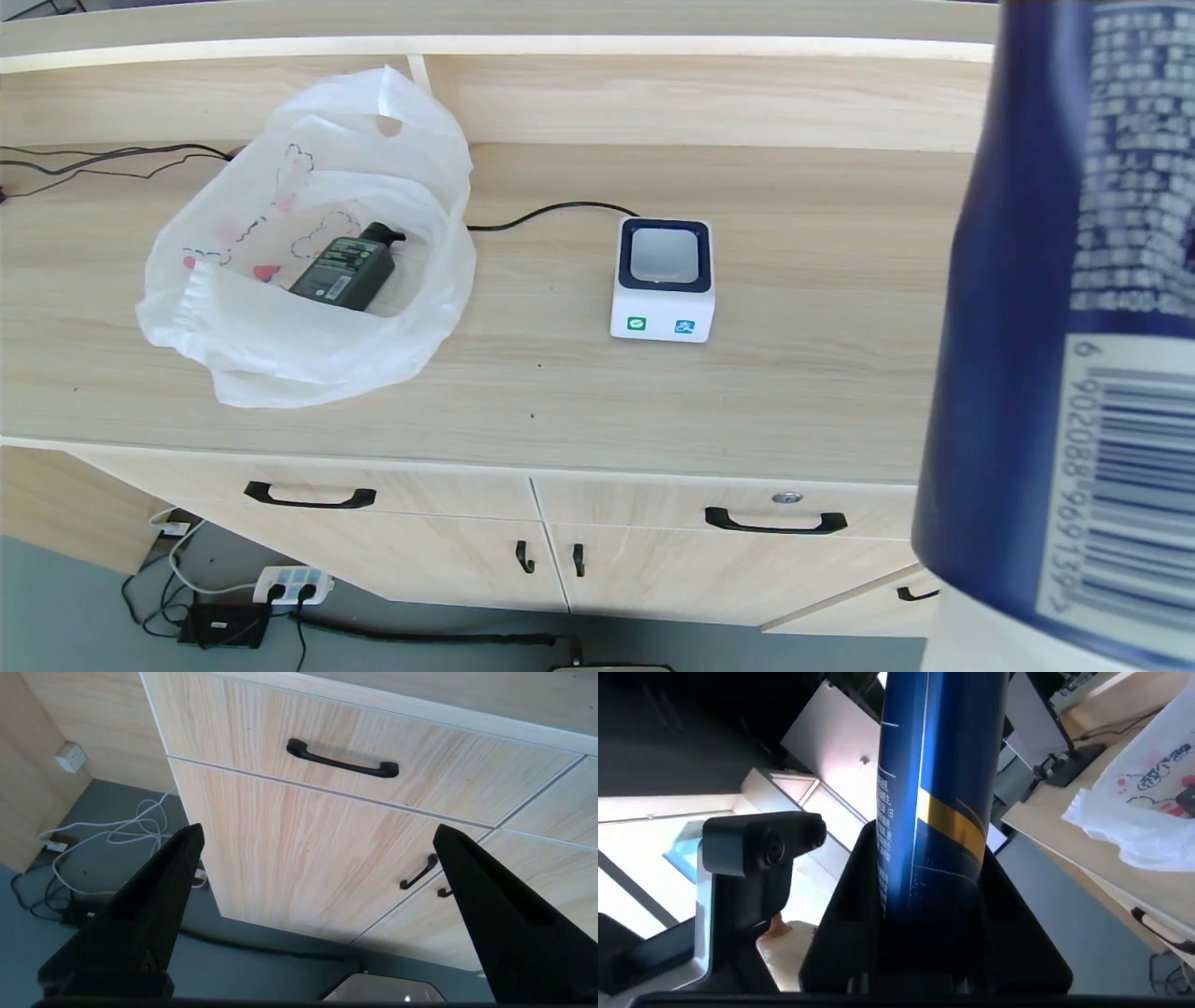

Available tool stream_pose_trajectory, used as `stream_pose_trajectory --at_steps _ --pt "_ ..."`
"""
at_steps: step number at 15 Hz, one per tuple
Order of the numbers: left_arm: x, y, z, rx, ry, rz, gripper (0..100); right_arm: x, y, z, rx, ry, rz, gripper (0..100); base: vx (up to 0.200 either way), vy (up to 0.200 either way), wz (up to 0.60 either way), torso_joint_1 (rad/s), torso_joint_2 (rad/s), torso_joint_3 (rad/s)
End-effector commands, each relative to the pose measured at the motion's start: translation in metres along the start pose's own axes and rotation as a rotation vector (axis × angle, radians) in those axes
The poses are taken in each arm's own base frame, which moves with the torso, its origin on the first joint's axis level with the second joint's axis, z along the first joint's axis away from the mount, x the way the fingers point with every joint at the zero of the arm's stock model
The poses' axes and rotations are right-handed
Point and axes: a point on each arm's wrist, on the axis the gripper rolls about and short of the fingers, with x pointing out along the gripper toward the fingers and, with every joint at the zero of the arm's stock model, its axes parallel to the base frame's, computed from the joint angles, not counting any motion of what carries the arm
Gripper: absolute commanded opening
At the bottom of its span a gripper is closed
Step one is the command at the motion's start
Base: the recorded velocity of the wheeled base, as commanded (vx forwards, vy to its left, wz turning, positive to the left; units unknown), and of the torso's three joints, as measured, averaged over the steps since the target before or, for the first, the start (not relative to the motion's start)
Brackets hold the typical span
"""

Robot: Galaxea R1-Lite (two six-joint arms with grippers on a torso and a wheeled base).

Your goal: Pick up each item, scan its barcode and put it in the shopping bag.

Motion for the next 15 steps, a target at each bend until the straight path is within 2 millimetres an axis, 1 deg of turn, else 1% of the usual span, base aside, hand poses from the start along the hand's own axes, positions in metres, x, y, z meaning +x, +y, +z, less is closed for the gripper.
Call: stream_pose_trajectory --at_steps 1,5,7,8,9,11,13,14,15 --pt "0.0 0.0 0.0 0.0 0.0 0.001 100 0.009 -0.009 -0.003 0.005 0.009 -0.008 0 0.0 0.0 0.0 0.0 0.0 0.0" --pt "0.0 0.0 0.0 0.0 0.0 0.001 100 0.011 -0.007 -0.001 0.003 0.0 -0.001 0 0.0 0.0 0.0 0.0 0.0 0.0" --pt "0.0 0.0 0.0 0.0 0.0 0.001 100 0.009 -0.007 0.003 -0.053 -0.019 -0.012 0 0.0 0.0 0.0 0.0 0.0 0.0" --pt "0.0 0.0 0.0 0.0 0.0 0.001 100 0.008 -0.01 0.007 -0.151 -0.031 -0.028 0 0.0 0.0 0.0 0.0 0.0 0.0" --pt "0.0 0.0 0.0 0.0 0.0 0.001 100 0.01 -0.009 0.012 -0.248 -0.049 -0.028 0 0.0 0.0 0.0 0.0 0.0 0.0" --pt "0.0 0.0 0.0 0.0 0.0 0.001 100 0.012 -0.017 0.018 -0.399 -0.056 -0.105 0 0.0 0.0 0.0 0.0 0.0 0.0" --pt "0.0 0.0 0.0 0.0 0.0 0.001 100 0.011 -0.034 0.024 -0.608 0.028 -0.237 0 0.0 0.0 0.0 0.0 0.0 0.0" --pt "0.0 0.0 0.0 0.0 0.0 0.001 100 0.012 -0.045 0.026 -0.746 0.102 -0.314 0 0.0 0.0 0.0 0.0 0.0 0.0" --pt "0.0 0.0 0.0 0.0 0.0 0.001 100 0.012 -0.053 0.027 -0.827 0.135 -0.394 0 0.0 0.0 0.0 0.0 0.0 0.0"
